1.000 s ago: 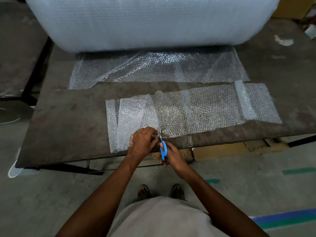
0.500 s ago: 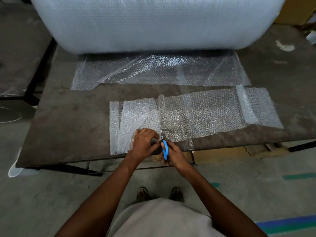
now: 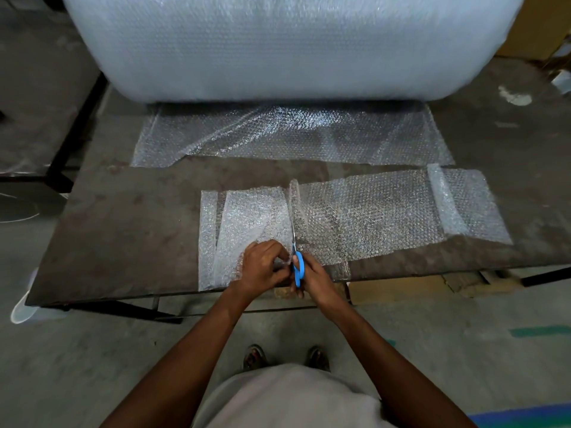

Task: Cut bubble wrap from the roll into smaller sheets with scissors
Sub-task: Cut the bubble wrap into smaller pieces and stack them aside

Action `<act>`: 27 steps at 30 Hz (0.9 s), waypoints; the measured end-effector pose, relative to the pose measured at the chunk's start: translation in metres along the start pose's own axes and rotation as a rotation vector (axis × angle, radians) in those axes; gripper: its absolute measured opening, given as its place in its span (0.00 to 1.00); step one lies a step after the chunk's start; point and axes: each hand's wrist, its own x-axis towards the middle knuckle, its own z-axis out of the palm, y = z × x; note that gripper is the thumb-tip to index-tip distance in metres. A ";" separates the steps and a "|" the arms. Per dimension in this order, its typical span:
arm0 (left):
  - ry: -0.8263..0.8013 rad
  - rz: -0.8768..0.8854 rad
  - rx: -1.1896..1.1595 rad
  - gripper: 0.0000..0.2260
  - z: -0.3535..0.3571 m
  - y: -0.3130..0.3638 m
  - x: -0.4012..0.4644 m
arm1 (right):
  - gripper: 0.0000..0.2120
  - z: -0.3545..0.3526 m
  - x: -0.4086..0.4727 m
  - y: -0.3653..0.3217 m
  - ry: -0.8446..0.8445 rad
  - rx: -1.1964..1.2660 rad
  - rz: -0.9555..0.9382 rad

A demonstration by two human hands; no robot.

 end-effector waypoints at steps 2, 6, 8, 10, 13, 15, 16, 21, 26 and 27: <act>0.005 0.018 -0.010 0.07 -0.001 0.001 0.001 | 0.11 -0.002 0.000 -0.003 -0.014 -0.009 0.004; 0.015 0.046 -0.019 0.07 0.000 0.000 0.002 | 0.07 -0.004 0.006 -0.011 0.008 -0.031 0.042; 0.008 0.042 -0.021 0.08 -0.001 0.000 0.004 | 0.06 -0.004 0.010 -0.012 0.025 -0.052 0.039; -0.008 0.024 -0.013 0.08 -0.002 0.000 0.004 | 0.06 -0.004 0.013 -0.014 0.034 -0.072 0.042; -0.061 -0.018 -0.025 0.09 -0.005 -0.001 0.005 | 0.08 -0.006 0.015 -0.016 0.019 -0.127 0.019; -0.092 -0.010 -0.063 0.09 -0.005 -0.002 0.005 | 0.08 -0.005 0.013 -0.020 0.010 -0.134 0.013; -0.105 -0.003 -0.084 0.09 -0.006 -0.002 0.005 | 0.08 -0.005 0.012 -0.022 0.012 -0.130 0.018; -0.107 -0.015 -0.075 0.21 -0.005 -0.001 0.003 | 0.08 -0.004 0.017 -0.029 0.032 -0.129 0.039; -0.034 0.003 -0.077 0.20 -0.006 0.004 0.007 | 0.12 -0.008 0.028 -0.026 0.012 -0.190 0.007; -0.034 0.003 -0.080 0.19 -0.006 0.003 0.006 | 0.13 -0.008 0.028 -0.027 0.008 -0.192 -0.001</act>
